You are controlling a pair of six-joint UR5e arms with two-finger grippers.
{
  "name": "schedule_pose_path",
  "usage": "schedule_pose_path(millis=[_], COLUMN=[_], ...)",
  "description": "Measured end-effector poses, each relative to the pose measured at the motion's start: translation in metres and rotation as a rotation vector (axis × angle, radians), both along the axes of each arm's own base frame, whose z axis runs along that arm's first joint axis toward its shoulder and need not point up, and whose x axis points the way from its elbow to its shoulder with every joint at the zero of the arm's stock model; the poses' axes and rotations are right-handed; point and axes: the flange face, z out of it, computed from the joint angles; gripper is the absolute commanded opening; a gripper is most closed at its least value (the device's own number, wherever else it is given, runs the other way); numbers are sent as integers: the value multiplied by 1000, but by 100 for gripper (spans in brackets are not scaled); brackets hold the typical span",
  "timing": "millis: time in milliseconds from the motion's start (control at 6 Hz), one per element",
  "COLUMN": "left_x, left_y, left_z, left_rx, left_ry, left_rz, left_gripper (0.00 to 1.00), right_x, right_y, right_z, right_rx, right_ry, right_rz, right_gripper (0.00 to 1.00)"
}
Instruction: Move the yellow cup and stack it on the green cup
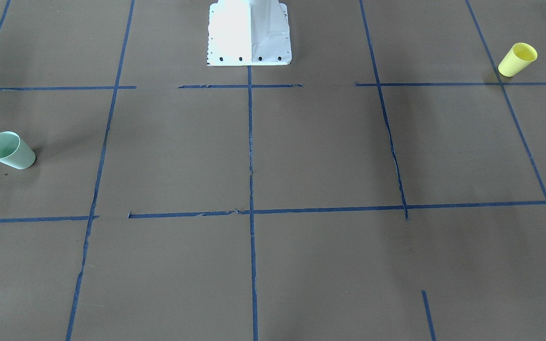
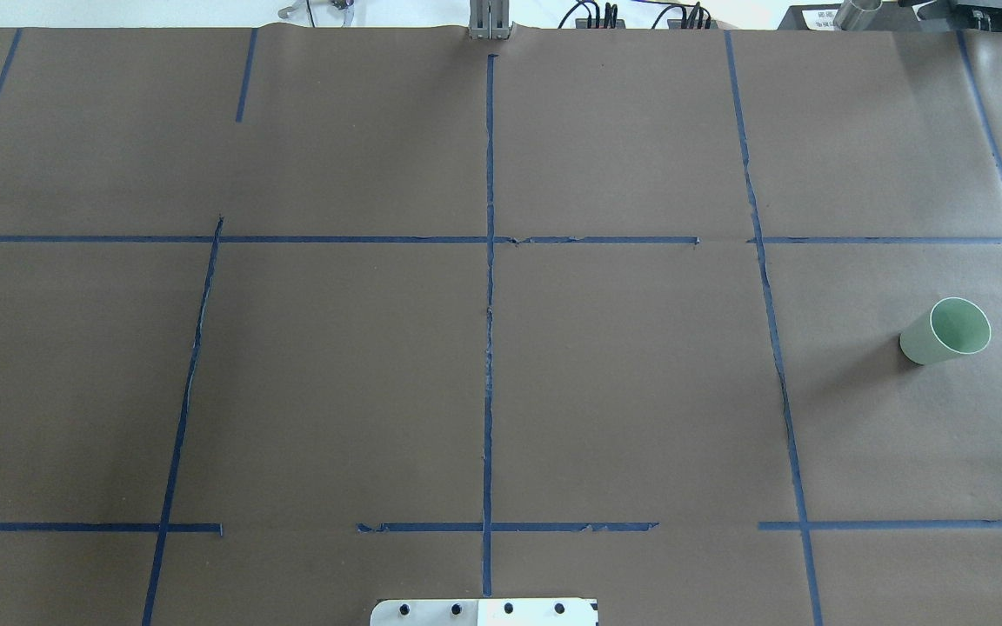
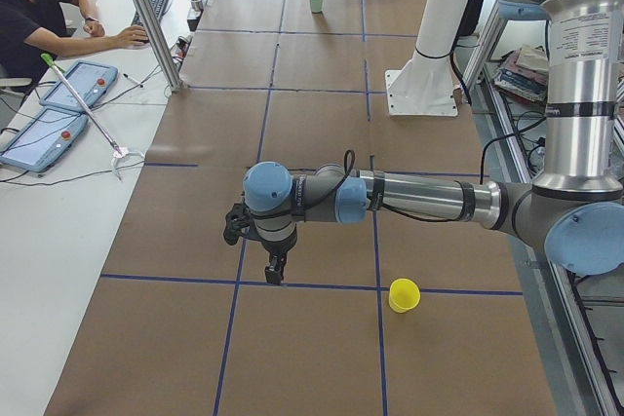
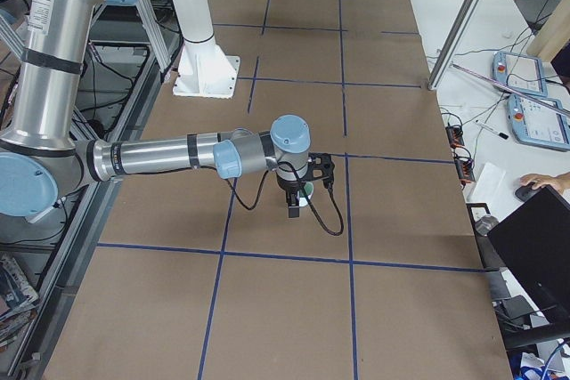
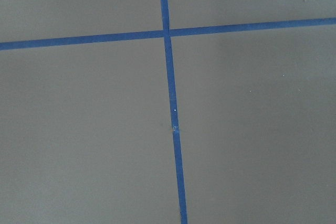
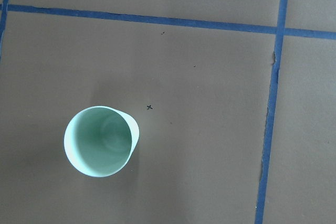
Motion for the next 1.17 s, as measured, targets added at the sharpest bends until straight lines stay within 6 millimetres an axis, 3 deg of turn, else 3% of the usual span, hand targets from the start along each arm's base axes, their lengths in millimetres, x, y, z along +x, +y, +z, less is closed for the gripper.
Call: schedule_pose_path(millis=[333, 500, 667, 1167], left_x=[1, 1, 8, 47], left_y=[6, 20, 34, 39], left_z=[4, 10, 8, -13], left_rx=[-6, -7, 10, 34], left_ry=[3, 9, 55, 179], left_rz=[2, 6, 15, 64], left_gripper=[100, 100, 100, 100], right_x=[-1, -1, -1, -1], right_y=[-1, -1, -2, -3], right_z=[-3, -3, -4, -8], right_rx=[4, 3, 7, 61], right_ry=[-1, 0, -1, -7], right_rz=[2, 4, 4, 6], right_gripper=[100, 100, 100, 100])
